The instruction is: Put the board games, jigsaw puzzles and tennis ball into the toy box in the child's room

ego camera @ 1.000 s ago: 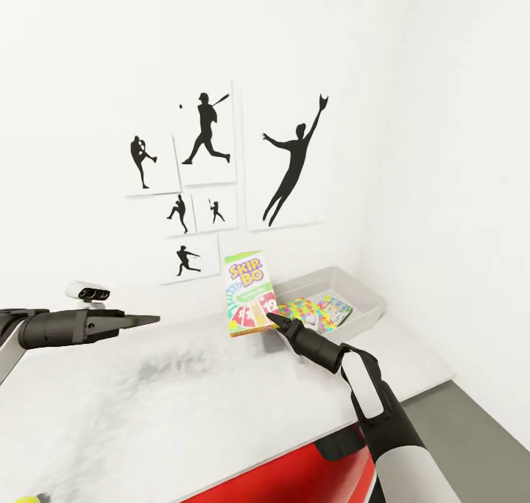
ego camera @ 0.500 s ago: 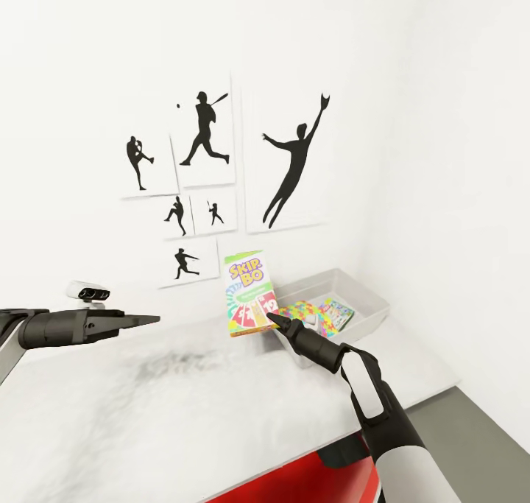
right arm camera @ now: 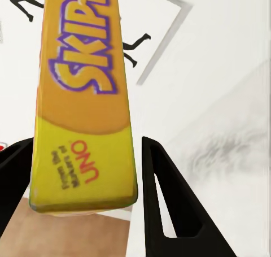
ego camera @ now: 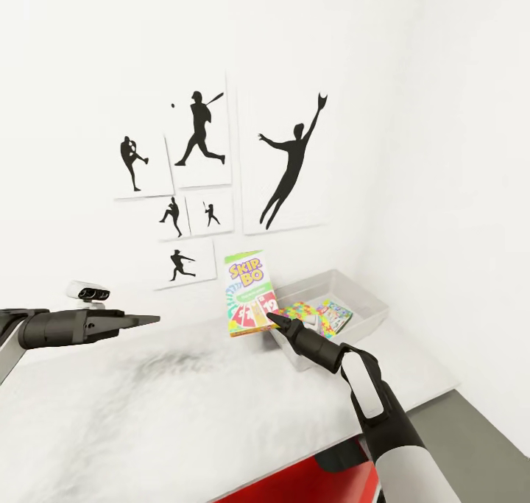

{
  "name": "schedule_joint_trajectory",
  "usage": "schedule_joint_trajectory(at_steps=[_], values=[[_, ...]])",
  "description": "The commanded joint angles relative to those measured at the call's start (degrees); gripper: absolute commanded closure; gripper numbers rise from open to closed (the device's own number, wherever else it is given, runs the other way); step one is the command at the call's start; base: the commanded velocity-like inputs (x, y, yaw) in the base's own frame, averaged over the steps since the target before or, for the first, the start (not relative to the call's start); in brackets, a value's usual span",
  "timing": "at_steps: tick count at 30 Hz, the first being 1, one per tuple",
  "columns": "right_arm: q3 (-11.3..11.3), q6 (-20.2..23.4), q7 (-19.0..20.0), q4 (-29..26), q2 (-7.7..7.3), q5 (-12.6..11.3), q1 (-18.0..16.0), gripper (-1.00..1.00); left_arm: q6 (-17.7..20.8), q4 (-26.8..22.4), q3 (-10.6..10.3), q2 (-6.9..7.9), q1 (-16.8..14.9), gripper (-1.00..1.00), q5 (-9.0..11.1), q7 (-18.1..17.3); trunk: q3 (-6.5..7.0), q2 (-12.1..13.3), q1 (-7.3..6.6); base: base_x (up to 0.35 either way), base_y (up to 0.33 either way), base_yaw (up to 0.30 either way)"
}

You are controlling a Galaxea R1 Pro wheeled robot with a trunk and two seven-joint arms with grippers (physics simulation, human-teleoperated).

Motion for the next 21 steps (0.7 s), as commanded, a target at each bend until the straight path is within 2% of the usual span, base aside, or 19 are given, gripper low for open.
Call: schedule_joint_trajectory(at_steps=[1,21], values=[[-0.22,0.44,0.14,0.00,0.07,-0.06,-0.06,1.00,0.60,0.01,-0.13,0.06,-0.08,-1.00,0.21,-0.11,-0.14,-0.14,0.04,0.000,-0.060,0.000],[-0.22,0.44,0.14,-0.03,0.07,-0.06,-0.06,1.00,0.59,0.97,-0.04,0.06,-0.08,-1.00,0.36,-0.11,-0.14,-0.14,0.04,0.045,-0.007,0.000]])
